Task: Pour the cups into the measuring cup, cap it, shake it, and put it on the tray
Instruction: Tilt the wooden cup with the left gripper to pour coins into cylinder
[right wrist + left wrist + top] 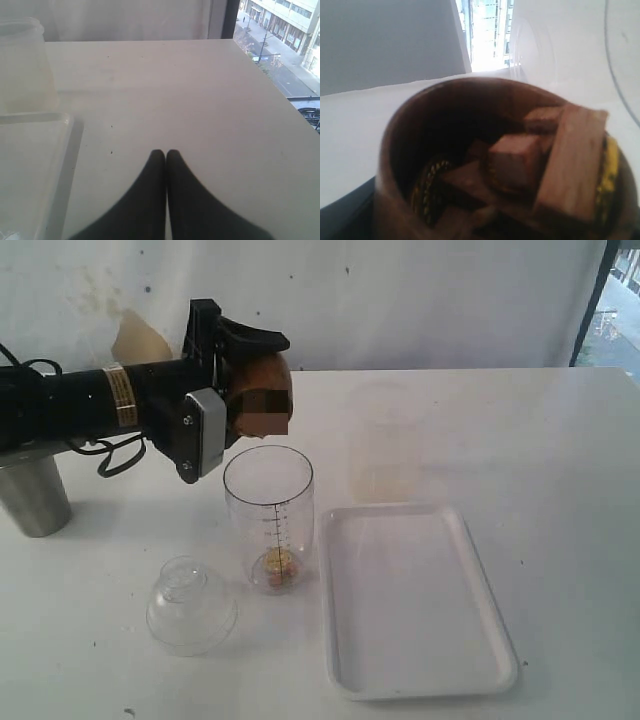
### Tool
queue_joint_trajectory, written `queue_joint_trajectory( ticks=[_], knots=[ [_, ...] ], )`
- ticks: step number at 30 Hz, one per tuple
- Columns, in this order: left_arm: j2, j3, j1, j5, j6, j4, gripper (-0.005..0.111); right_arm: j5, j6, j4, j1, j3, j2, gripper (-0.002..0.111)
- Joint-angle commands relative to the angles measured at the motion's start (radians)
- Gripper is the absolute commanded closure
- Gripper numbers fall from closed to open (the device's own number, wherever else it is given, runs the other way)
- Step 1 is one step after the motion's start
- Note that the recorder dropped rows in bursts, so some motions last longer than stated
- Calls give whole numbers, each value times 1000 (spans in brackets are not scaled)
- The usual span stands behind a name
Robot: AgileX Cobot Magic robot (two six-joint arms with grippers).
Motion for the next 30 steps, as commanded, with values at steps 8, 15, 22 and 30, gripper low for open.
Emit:
queue_joint_trajectory(
  ticks=[8, 15, 22, 30],
  knots=[
    [-15, -3, -5, 2, 46, -22, 107, -10, 30, 0, 0, -1, 0, 108],
    [-15, -3, -5, 13, 65, 3, 107, -10, 30, 0, 0, -1, 0, 108],
    [-15, -3, -5, 28, 131, 28, 107, -10, 30, 0, 0, -1, 0, 108],
    [-15, -3, -7, 42, 196, 28, 107, -10, 30, 0, 0, -1, 0, 108]
  ],
)
